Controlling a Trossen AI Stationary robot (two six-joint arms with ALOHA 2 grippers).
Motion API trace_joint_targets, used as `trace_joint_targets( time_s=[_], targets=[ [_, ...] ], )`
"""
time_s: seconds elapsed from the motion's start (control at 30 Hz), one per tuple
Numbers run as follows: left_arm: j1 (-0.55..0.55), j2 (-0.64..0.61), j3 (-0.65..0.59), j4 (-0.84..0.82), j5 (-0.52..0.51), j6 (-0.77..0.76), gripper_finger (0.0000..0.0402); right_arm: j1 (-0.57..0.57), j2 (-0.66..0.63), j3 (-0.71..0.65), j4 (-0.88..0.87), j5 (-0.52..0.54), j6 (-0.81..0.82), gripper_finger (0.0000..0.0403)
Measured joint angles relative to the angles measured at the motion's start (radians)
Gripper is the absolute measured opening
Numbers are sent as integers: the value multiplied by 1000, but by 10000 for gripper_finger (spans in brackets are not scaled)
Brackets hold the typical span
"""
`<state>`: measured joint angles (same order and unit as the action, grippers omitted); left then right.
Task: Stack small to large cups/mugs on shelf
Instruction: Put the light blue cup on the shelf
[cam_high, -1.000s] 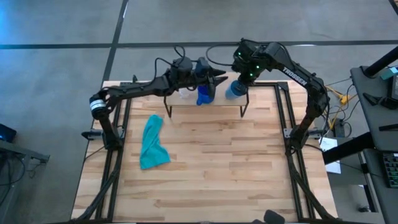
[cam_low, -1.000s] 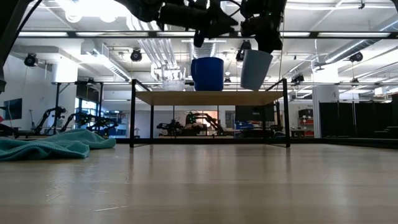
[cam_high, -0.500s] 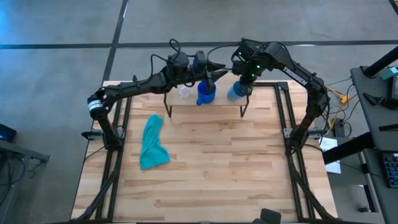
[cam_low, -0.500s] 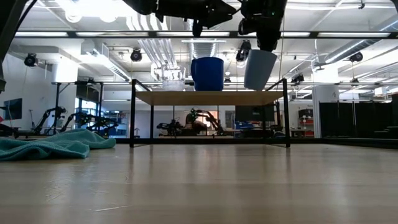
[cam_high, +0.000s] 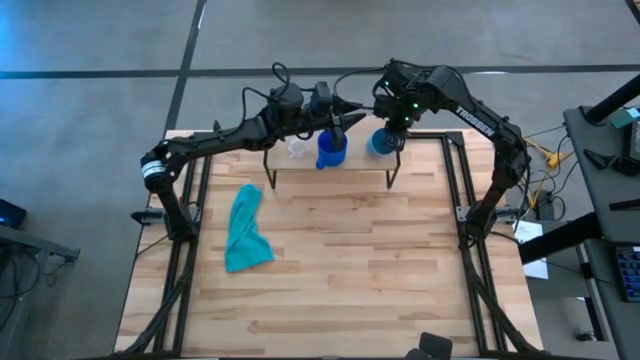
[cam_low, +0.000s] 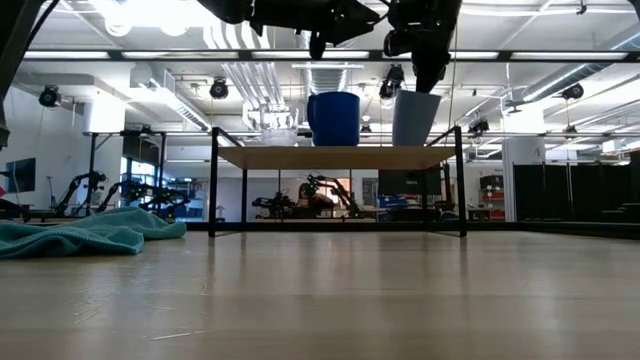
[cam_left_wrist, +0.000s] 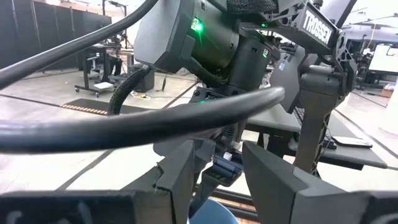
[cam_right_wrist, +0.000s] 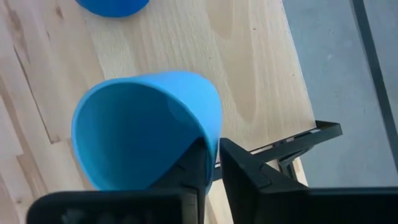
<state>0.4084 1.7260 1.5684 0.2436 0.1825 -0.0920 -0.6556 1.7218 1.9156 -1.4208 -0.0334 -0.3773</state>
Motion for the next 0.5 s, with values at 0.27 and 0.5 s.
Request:
trace_joint_targets(
  time_s=[0.27, 0.5],
  targets=[
    [3, 0, 0, 0, 6, 0, 123, 0, 0, 0, 25, 5, 10, 54],
    [8, -1, -1, -1, 23, 1, 123, 0, 0, 0, 69, 8, 15, 54]
  ],
)
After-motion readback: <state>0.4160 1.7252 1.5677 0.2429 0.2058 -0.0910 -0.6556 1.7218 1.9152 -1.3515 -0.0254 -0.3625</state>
